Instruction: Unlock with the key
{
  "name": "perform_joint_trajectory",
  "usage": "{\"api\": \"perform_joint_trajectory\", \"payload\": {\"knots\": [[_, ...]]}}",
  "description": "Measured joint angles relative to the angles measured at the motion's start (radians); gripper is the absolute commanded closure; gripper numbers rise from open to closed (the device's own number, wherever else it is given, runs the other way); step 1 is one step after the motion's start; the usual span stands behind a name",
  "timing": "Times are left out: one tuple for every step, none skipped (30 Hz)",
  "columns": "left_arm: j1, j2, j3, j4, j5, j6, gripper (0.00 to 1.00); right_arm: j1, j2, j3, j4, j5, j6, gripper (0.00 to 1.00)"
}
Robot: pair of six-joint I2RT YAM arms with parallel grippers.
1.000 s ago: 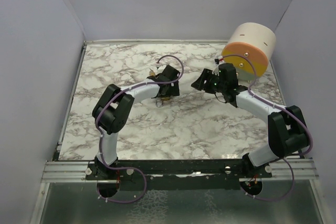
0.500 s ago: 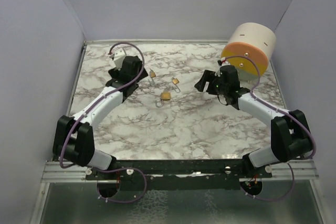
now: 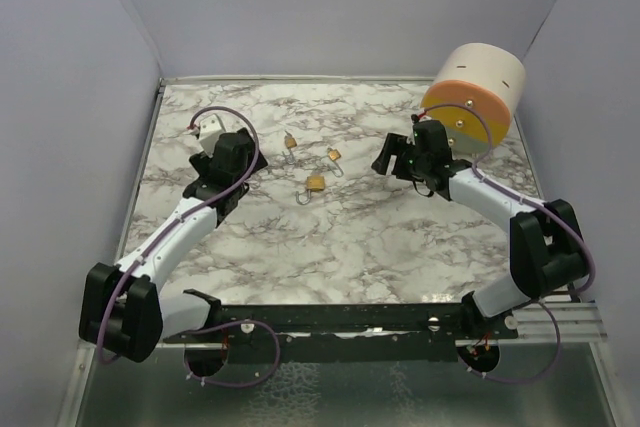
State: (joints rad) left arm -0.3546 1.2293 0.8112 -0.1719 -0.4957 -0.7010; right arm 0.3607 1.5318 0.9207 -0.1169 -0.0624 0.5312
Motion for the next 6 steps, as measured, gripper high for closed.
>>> {"api": "perform_joint_trajectory", "payload": {"knots": [[0.0, -0.017, -0.004, 0.007, -0.005, 0.001, 0.01, 0.0, 0.0, 0.002, -0.003, 0.002, 0.002, 0.23], [0.0, -0.03, -0.004, 0.015, -0.011, 0.001, 0.01, 0.0, 0.0, 0.004, -0.005, 0.003, 0.003, 0.23], [0.0, -0.036, -0.004, 0.023, -0.014, 0.001, 0.01, 0.0, 0.0, 0.005, -0.006, 0.003, 0.005, 0.23], [0.0, -0.04, -0.004, 0.03, -0.02, 0.001, 0.01, 0.0, 0.0, 0.006, -0.007, 0.004, 0.006, 0.24], [0.0, -0.04, -0.004, 0.032, -0.023, 0.0, 0.01, 0.0, 0.0, 0.006, -0.007, 0.005, 0.006, 0.24], [0.0, -0.039, -0.004, 0.031, -0.027, -0.001, 0.01, 0.0, 0.0, 0.006, -0.008, 0.005, 0.007, 0.23]]}}
